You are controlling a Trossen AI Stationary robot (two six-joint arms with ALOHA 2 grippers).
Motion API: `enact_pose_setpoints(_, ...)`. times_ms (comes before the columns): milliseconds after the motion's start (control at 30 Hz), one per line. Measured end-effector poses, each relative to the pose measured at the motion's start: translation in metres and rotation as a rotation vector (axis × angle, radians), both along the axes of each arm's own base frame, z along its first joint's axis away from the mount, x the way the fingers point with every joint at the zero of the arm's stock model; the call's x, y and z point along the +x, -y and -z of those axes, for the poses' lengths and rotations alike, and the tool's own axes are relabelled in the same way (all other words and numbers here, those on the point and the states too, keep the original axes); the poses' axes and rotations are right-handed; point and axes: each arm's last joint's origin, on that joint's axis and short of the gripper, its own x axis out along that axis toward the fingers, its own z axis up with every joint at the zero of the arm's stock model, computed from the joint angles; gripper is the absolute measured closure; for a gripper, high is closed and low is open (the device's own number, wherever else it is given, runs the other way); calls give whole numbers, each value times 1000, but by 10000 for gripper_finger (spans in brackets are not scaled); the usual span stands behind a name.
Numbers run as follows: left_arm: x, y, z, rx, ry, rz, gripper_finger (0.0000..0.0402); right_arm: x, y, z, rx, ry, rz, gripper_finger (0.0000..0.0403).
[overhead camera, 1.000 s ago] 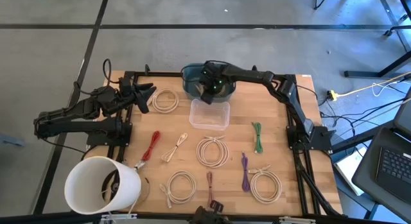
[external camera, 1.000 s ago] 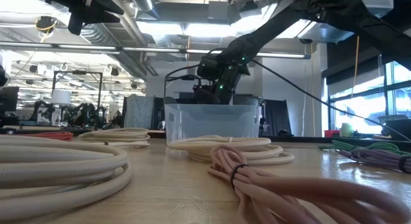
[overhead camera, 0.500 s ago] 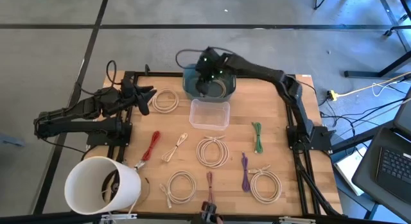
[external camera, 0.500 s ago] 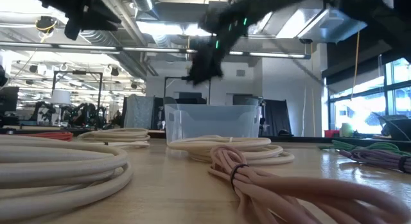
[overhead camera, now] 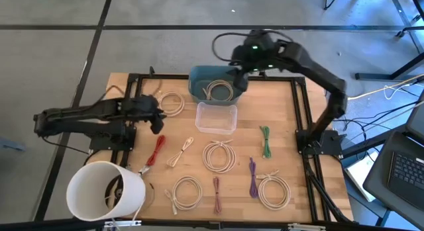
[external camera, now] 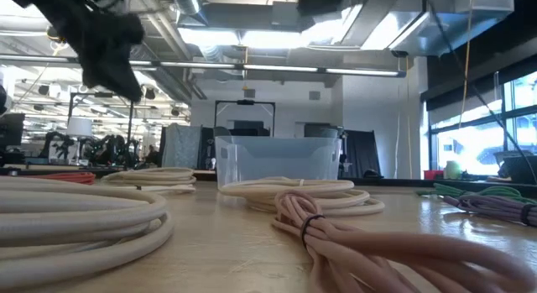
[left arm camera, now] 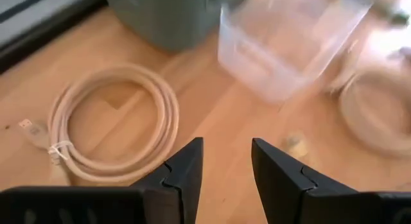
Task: Pick & Place USB Port
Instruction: Put the brown HDMI cable into the blue bin
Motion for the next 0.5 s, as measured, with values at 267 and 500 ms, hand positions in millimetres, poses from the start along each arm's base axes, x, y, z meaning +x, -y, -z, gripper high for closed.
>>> enact_pose_setpoints(267,33,-9,37,-54,-275,116,256,-23,-8,-12,27,6,85,240)
enact_pose_setpoints(500,57,-18,55,-89,-433,143,236,-20,-6,-9,40,-1,94,240)
